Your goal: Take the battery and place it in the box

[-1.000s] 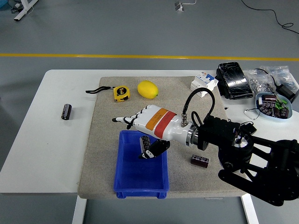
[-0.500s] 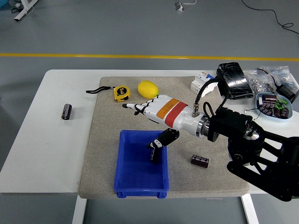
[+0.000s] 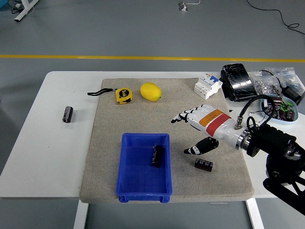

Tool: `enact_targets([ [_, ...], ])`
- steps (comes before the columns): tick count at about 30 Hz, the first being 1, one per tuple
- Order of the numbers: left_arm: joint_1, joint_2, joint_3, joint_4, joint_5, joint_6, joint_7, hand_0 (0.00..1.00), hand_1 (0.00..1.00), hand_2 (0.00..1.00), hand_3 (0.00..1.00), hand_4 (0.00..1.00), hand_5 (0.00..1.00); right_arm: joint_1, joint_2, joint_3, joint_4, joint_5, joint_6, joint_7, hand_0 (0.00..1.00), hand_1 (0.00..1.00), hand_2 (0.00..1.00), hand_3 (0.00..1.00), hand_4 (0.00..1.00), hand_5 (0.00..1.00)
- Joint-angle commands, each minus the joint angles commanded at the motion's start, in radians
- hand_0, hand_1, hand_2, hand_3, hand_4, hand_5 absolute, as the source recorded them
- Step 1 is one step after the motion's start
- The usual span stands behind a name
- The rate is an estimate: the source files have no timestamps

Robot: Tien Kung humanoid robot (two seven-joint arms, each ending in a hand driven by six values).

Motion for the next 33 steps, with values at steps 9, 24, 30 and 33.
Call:
enact_targets([
  [9,0.006,-0.002,-0.004,0.0,0.007,0.0,0.001,0.696,0.668,0.711,0.627,0.643,0.65,-0.131,0.047,0.067,-0.013,-0.033,-0.032,-0.026,0.563,0.587,0.673,0.683,0.998,0.307],
  [24,0.002,-0.003,0.006,0.001,-0.008,0.005,-0.002,0.696,0.668,0.711,0.625,0.641,0.649,-0.284,0.135,0.216,-0.092,-0.103,-0.061,-0.037,0.472,0.514,0.547,0.608,0.998,0.294],
  [30,0.002,-0.004,0.007,0.002,-0.007,0.006,0.0,0.696,0.668,0.709,0.624,0.641,0.649,-0.346,0.174,0.27,-0.076,-0.128,-0.067,-0.043,0.457,0.5,0.532,0.584,0.998,0.288],
  [33,0.001,-0.003,0.008,0.002,-0.008,0.007,0.0,0.696,0.668,0.709,0.624,0.641,0.649,-0.371,0.188,0.284,-0.06,-0.14,-0.071,-0.05,0.457,0.5,0.532,0.584,0.998,0.288],
])
